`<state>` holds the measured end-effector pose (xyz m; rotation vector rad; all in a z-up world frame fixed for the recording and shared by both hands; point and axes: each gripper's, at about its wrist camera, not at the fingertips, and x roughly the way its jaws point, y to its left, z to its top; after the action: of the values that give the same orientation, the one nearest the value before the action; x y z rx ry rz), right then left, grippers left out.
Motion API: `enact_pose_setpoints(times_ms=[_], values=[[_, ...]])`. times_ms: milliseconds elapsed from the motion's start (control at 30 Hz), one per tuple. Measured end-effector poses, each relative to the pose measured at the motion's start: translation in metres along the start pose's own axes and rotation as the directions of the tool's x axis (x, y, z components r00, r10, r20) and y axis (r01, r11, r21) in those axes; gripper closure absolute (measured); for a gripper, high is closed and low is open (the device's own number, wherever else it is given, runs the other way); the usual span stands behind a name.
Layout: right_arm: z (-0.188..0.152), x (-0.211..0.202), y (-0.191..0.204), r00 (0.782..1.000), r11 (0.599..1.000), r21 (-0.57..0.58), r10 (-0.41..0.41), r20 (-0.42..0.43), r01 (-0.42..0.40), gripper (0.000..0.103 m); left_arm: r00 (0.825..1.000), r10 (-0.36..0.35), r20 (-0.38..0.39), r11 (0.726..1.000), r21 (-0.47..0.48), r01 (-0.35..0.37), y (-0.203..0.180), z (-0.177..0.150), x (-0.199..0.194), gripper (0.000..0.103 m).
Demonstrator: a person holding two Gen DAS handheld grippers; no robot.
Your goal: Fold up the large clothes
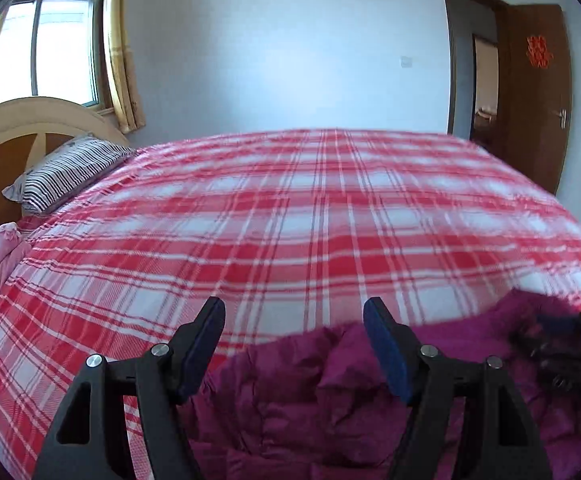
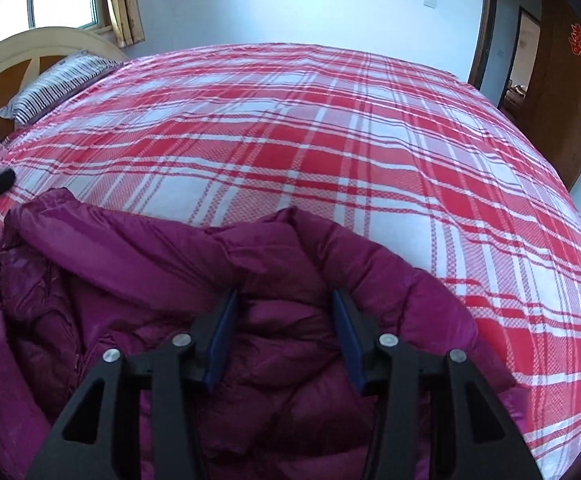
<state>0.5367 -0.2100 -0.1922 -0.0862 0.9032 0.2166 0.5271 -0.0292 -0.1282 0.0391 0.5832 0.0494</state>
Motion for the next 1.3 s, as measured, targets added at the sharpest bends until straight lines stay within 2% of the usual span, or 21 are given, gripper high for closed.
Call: enact_pose_setpoints(times_ms=[133,200,233,300,333,567,867,1300], values=[[0.003,0.003,-0.004,1.0,0.999,0.025,0.025,0.008,-0.026,0.051,0.995,-0.044,-0.088,0.995,0.084,0.052,-0.023,-0.003,0.02,0.03],[0.003,0.004,-0.006,0.999,0.998,0.039,0.04,0.006,-0.041,0.051,0.99,-0.008,-0.142,0.993,0.117,0.025,-0.03,-0.015,0.034,0.03],[0.002,0.005,-0.007,0.999,0.998,0.047,0.048,0.006,-0.048,0.051,0.983,0.012,-0.184,0.992,0.128,0.012,-0.031,-0.024,0.043,0.03],[0.002,0.006,-0.007,0.999,0.998,0.049,0.05,0.006,-0.051,0.051,0.968,-0.015,-0.249,0.994,0.105,0.042,-0.028,-0.038,0.059,0.03],[0.002,0.006,-0.006,0.999,0.998,0.046,0.047,0.006,-0.047,0.051,0.966,-0.018,-0.258,0.993,0.107,0.047,-0.029,-0.042,0.062,0.028],[0.001,0.009,-0.002,1.0,0.999,0.028,0.018,0.001,-0.018,0.051,0.966,0.05,-0.253,0.992,0.126,-0.019,-0.031,-0.049,0.071,0.011],[0.001,0.009,-0.004,1.0,0.999,0.032,0.019,0.001,-0.019,0.051,0.968,0.089,-0.234,0.989,0.135,-0.058,-0.033,-0.052,0.071,0.007],[0.001,0.012,-0.002,1.0,1.0,0.026,0.008,-0.003,-0.008,0.051,0.963,0.09,-0.255,0.99,0.129,-0.058,-0.033,-0.052,0.076,0.004]])
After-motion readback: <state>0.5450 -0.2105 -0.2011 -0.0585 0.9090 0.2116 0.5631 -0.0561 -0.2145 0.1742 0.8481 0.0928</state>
